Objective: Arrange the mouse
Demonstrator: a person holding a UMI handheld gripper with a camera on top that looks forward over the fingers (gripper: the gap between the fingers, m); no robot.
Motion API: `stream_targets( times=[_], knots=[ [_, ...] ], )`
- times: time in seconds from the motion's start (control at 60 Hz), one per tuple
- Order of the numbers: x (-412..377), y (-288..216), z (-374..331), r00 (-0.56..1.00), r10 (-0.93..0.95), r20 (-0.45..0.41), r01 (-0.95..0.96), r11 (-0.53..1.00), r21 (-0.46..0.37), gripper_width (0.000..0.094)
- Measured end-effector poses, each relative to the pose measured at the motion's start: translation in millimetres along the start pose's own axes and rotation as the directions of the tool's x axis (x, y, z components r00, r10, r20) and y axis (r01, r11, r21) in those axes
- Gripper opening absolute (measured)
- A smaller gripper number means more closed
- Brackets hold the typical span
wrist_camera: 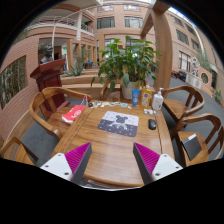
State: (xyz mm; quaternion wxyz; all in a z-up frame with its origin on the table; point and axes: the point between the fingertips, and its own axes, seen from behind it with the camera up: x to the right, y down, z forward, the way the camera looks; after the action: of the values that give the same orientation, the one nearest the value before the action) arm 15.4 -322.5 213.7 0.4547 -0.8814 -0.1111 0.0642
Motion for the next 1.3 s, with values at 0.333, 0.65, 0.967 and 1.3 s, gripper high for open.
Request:
stream_targets(
  times=[0.333,0.65,0.967,1.3],
  knots=[
    [100.5,47.5,122.2,0.992,0.053,-0.112,-0.066,0.990,-0.124,0.0856],
    [241.4,18.3,260.8,0.952,0.122,-0.282,-0.142,0.989,-0.052,0.0849],
    [282.9,0.3,376.1,0.949,0.101,-0.299,-0.127,0.989,-0.070,0.0748],
    [285.6,-3.4,389.3,0.938,0.164,-0.305,-0.175,0.985,-0.007,0.0377]
  ],
)
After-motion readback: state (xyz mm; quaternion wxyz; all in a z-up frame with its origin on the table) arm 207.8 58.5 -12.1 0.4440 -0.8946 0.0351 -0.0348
